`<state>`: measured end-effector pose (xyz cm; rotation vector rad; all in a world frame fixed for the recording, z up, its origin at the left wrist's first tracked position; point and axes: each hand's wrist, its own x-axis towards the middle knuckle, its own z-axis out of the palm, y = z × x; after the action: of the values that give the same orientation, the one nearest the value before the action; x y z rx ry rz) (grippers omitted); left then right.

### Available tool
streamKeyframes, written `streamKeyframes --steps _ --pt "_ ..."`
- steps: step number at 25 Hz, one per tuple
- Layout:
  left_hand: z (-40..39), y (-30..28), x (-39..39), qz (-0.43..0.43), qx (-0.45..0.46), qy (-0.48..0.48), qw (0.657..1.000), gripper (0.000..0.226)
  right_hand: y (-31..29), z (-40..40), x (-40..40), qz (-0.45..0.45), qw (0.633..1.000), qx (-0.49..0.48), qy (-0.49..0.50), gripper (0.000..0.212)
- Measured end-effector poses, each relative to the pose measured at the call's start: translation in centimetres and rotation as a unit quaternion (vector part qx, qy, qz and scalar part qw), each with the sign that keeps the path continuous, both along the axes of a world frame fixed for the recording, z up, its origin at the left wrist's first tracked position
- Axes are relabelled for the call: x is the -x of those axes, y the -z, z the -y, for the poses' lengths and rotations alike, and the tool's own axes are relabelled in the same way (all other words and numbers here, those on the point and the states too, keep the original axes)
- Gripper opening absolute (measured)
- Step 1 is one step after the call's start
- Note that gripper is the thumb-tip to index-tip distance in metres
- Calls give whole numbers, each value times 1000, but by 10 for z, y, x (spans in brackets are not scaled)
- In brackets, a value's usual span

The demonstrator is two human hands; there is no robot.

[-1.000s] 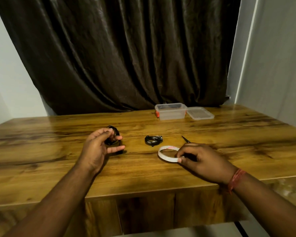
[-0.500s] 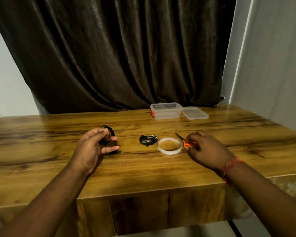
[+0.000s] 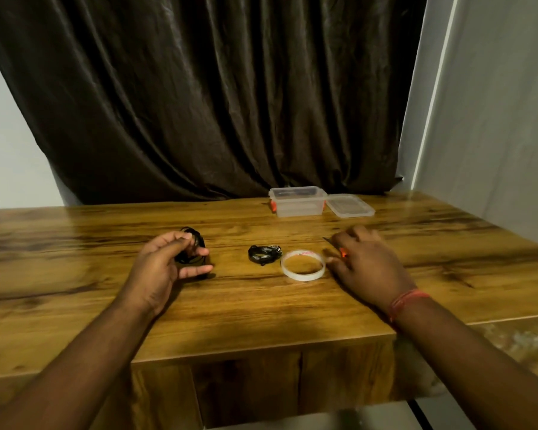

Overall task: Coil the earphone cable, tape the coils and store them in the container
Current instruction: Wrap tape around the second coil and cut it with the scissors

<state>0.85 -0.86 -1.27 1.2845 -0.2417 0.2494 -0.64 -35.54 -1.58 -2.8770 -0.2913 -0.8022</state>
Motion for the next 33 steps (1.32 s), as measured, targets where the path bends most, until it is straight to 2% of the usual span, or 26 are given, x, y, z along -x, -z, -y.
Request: streamKeyframes --steps 3,13,15,16,17,19,22,27,29,33 --pt "1 -1 2 4 -9 9 1000 40 4 -26 1 -21 994 55 -97 33" --pt "-3 1 1 -8 -4 20 1000 38 4 -38 -16 15 997 81 -3 26" --pt "-1 1 2 -11 1 28 1000 36 -1 -51 -13 76 995 36 -60 19" --pt "0 0 3 -15 2 33 999 32 -4 -64 -12 83 989 -21 -117 17" --pt "2 0 4 -20 1 38 999 27 -8 -80 -13 61 976 -101 -183 18" --pt "5 -2 5 -30 -7 51 998 12 -15 -119 -15 -40 920 -263 -287 20" --pt "6 2 4 -36 -41 63 997 14 -16 -167 -20 -153 836 -399 -345 17" --pt "13 8 2 -27 -98 74 992 15 -8 -168 -33 -216 735 -513 -388 2" --pt "16 7 1 -13 -116 81 990 12 -6 -163 -34 -254 694 -546 -395 4" --pt "16 8 2 -4 -130 76 989 11 -7 -161 -33 -310 671 -548 -392 6"
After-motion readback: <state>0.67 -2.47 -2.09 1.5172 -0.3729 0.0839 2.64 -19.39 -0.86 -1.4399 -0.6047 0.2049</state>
